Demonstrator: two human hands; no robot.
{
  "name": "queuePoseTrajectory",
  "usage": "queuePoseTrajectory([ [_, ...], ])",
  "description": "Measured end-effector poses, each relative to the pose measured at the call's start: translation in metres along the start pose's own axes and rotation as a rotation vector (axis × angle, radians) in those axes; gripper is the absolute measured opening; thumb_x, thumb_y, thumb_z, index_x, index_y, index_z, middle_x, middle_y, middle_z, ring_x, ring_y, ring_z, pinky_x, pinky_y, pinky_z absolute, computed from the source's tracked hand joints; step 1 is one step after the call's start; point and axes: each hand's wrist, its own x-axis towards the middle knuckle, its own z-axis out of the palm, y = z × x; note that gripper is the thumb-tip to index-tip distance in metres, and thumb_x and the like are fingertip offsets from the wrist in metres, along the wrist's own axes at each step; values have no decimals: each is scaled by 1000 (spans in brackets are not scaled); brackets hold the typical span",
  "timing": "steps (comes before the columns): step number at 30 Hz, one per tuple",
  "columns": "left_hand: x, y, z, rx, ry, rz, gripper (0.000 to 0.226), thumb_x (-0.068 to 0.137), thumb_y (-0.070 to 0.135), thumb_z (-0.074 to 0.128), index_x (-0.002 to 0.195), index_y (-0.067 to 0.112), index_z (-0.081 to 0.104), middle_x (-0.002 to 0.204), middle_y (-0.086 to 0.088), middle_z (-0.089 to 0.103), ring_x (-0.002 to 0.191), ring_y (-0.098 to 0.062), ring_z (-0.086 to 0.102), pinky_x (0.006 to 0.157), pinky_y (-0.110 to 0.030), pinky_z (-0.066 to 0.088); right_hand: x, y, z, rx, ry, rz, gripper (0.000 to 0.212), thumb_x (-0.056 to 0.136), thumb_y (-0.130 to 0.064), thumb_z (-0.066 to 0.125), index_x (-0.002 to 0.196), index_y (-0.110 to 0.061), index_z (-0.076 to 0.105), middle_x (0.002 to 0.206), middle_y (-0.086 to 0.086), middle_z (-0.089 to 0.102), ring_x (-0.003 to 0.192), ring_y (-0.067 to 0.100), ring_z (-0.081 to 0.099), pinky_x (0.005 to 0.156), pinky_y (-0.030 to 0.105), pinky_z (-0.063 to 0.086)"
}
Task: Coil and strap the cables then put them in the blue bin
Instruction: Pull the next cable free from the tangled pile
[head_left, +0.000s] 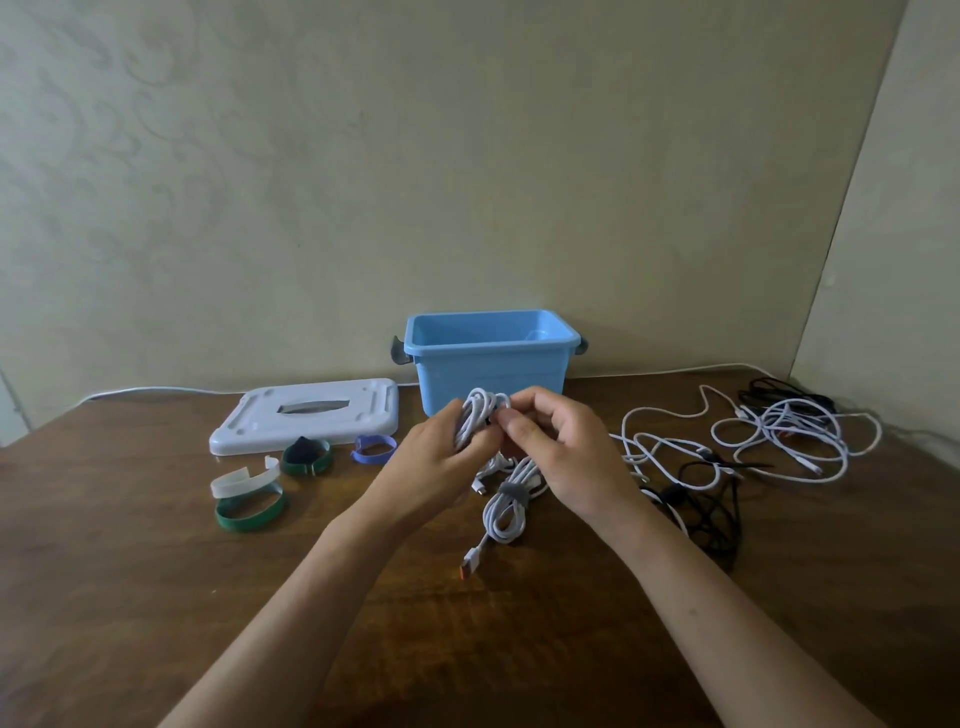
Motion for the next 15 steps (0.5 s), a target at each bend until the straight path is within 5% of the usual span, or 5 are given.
queuePoseTrajectory([
  [7, 5, -5, 2, 190, -77, 27, 37, 84, 56, 64, 102, 25, 58, 88, 7, 66, 77, -12, 65, 71, -42, 58, 0, -1, -1, -9, -24, 48, 12, 99, -23, 63, 98, -15, 73, 89, -1, 77, 89, 12, 73, 81, 28, 58],
  [11, 10, -9, -3, 293, -94, 39, 25, 90, 43, 69, 104, 24, 59, 89, 10, 67, 77, -7, 63, 70, -31, 56, -1, -3, -1, -30, -25, 57, 14, 97, -25, 66, 90, -17, 75, 80, -3, 73, 79, 5, 67, 70, 18, 50],
  [15, 9, -9, 0, 307, -46, 55, 16, 94, 35, 64, 97, 20, 59, 81, 8, 64, 72, -10, 60, 70, -38, 53, 0, -4, -2, 64, -27, 107, 13, 96, -20, 66, 90, -17, 77, 81, -3, 75, 82, 6, 68, 74, 17, 52],
])
